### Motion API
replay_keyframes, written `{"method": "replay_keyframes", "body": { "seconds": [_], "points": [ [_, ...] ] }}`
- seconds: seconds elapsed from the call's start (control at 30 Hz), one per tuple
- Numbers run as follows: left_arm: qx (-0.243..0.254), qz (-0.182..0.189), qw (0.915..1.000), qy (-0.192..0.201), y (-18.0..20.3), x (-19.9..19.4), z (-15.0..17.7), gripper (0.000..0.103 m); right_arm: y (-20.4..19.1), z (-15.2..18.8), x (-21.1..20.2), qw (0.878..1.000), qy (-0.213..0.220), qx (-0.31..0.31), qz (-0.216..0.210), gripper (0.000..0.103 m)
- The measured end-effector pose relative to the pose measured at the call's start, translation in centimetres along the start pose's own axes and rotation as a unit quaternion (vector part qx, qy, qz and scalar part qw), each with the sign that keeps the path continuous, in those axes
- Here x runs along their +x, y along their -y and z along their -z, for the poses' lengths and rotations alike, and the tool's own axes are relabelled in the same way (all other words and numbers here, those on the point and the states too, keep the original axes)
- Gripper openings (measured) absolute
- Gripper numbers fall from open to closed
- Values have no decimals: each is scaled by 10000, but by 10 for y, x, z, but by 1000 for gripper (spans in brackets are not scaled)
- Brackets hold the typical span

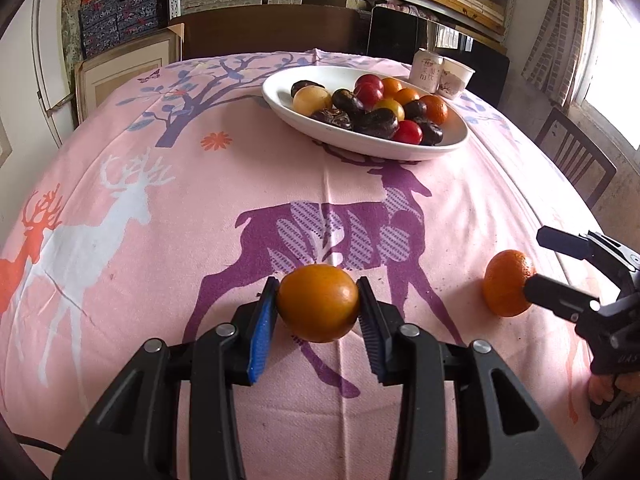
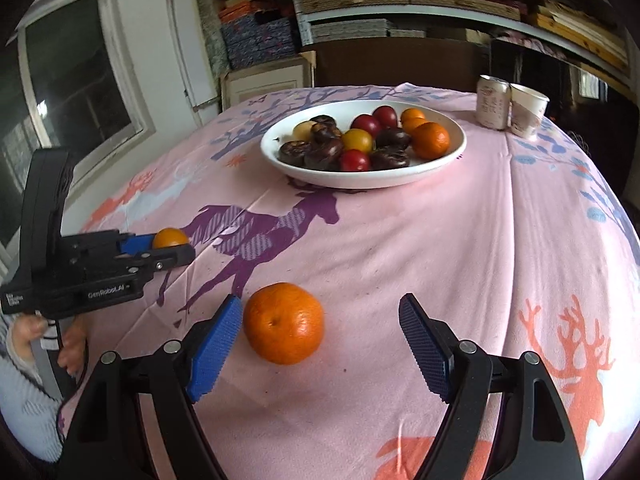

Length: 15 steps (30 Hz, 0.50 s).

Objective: Organize fruits
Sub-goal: 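Lift the orange with the left tool while the right tool grasps another orange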

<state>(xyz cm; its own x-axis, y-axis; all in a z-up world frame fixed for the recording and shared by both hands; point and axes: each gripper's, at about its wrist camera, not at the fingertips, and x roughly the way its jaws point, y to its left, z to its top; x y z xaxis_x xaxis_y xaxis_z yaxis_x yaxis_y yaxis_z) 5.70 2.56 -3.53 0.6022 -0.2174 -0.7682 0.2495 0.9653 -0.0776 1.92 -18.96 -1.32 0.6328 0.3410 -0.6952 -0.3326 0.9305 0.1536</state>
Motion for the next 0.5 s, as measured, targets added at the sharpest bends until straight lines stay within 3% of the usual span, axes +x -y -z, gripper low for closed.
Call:
{"method": "replay_keyframes", "body": {
  "seconds": [0.13, 0.3, 0.43, 0.5],
  "points": [
    [-19, -17, 10000, -89, -1, 4, 0, 38, -12, 2, 5, 9994, -154, -283, 107, 78],
    [23, -50, 9999, -99, 1, 5, 0, 38, -14, 3, 10, 9990, -279, -338, 50, 65],
    [43, -21, 9999, -127, 2, 6, 0, 38, -27, 4, 13, 9971, -359, -666, -45, 47],
    [98, -15, 9998, -156, 4, 8, 1, 38, -32, 4, 13, 9963, -361, -782, 49, 47]
  ]
}}
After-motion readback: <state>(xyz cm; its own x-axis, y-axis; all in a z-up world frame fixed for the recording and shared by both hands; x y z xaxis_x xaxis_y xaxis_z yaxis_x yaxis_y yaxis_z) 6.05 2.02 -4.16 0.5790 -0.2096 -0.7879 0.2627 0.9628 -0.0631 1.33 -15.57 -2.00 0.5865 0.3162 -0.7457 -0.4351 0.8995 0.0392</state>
